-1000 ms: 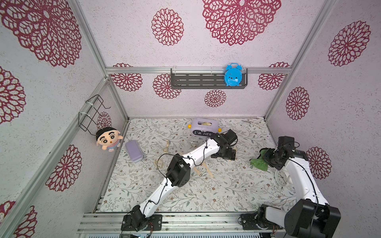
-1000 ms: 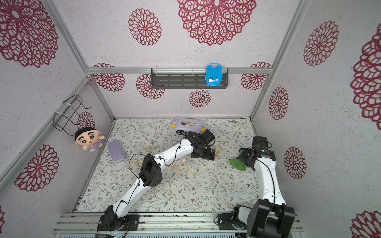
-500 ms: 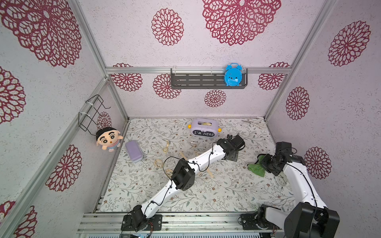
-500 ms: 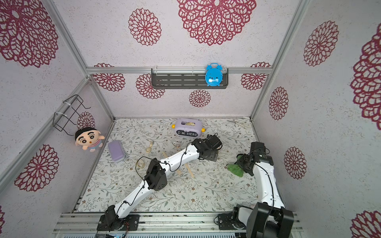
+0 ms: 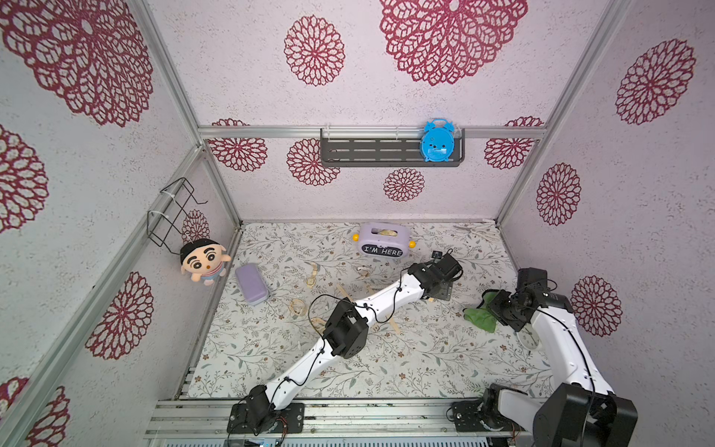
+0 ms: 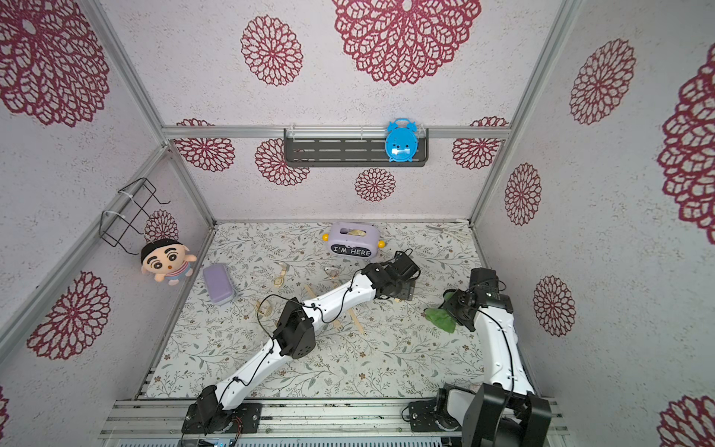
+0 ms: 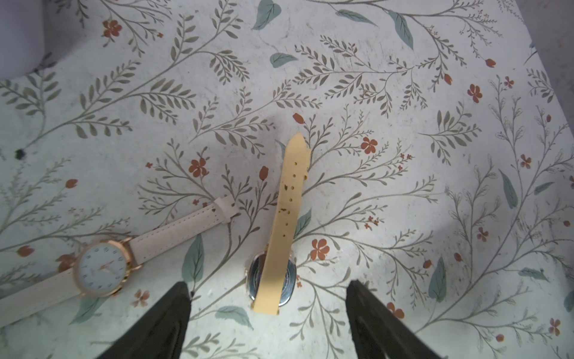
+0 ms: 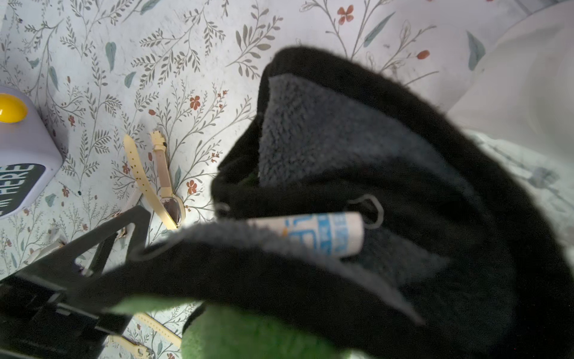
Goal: Wipe the watch dial
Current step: Adjust the watch at the center of the board.
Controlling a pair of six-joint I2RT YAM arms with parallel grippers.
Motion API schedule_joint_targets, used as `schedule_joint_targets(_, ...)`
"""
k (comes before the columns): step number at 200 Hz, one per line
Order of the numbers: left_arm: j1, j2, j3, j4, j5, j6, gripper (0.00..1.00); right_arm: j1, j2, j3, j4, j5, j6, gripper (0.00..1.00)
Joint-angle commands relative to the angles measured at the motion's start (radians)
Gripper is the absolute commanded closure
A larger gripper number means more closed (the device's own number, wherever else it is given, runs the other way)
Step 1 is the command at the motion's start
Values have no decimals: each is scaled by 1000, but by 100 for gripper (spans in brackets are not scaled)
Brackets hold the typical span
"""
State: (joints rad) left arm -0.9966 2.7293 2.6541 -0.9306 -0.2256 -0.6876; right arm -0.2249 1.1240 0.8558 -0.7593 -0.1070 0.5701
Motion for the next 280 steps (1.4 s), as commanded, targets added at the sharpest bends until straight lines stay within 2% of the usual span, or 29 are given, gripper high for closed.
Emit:
schedule_joint_targets(1, -8, 40, -3, 35, 17, 15, 20, -1, -39, -18, 24, -18, 23, 100)
schedule_joint_targets(60, -16, 82, 0, 47, 26, 29, 28, -1, -85, -85, 49, -28, 44, 100)
schedule_joint_targets(129, -24, 138, 30, 17, -3, 28, 42, -1, -148, -112, 34, -47, 51, 100)
schedule_joint_targets(155, -17, 142, 30, 21, 12, 19, 51, -1, -176, -123, 21, -52, 54, 100)
schedule_joint_targets(181, -7, 136, 22, 13, 27, -9, 65, -1, -194, -134, 14, -60, 58, 100)
schedule_joint_targets(213, 10, 64, -60, 49, 81, -52, 75, -1, -192, -126, 21, -67, 62, 100)
schedule_joint_targets(229, 16, 1, -137, 92, 95, -64, 83, -1, -183, -123, 33, -71, 67, 100)
schedule_joint_targets(280, 32, -135, -239, 112, 165, -97, 95, 1, -155, -97, 54, -71, 69, 100)
